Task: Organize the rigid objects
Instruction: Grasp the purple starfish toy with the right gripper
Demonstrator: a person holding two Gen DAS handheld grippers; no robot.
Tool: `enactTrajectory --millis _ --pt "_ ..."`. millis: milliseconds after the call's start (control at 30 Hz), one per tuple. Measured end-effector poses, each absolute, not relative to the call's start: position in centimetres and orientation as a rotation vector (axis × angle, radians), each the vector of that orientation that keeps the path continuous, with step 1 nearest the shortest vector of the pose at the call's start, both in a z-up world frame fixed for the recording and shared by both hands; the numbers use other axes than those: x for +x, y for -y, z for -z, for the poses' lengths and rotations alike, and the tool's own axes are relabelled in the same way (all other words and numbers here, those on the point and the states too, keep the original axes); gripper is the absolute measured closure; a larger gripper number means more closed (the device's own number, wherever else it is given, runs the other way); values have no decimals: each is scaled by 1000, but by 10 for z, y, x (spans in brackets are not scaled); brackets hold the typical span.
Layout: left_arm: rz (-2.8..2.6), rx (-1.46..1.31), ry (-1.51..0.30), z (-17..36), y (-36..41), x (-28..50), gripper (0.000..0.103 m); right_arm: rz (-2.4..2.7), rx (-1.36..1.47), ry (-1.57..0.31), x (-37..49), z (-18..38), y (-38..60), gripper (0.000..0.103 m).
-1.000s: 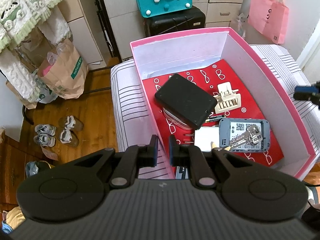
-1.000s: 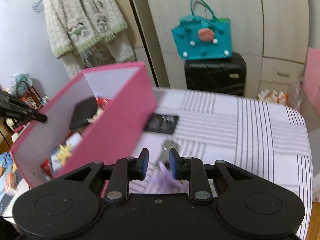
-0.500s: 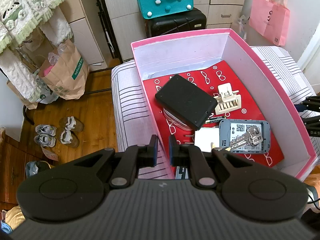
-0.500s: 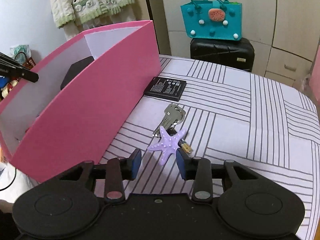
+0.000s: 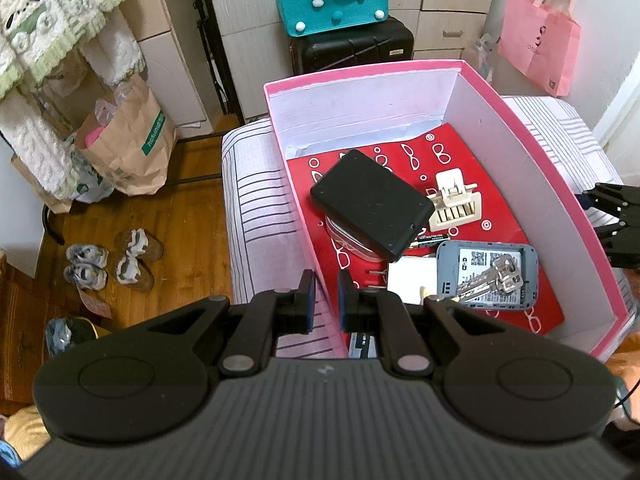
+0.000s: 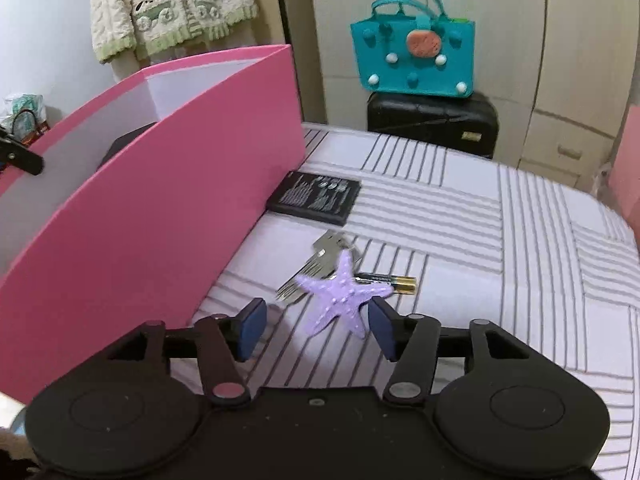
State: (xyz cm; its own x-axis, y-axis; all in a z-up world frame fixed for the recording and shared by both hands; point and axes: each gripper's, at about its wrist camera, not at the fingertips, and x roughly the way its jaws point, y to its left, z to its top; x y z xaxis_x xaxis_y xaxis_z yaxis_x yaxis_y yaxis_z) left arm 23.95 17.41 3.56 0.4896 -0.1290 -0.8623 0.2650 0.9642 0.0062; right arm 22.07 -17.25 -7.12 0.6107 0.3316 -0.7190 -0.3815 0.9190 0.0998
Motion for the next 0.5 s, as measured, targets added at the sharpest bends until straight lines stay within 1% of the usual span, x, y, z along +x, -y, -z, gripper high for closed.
enactTrajectory --millis 33,200,400,500 --pt "241 146 -1034 -36 -174 239 93 -388 -64 -805 222 72 174 38" --pt "241 147 -1034 -36 -173 240 93 -380 -26 -780 226 75 181 37" --pt "241 145 -1035 -36 -173 240 93 -364 -113 -739 220 78 171 37" --pt "242 144 -1035 -36 -172 240 93 -349 -92 -729 219 79 173 34"
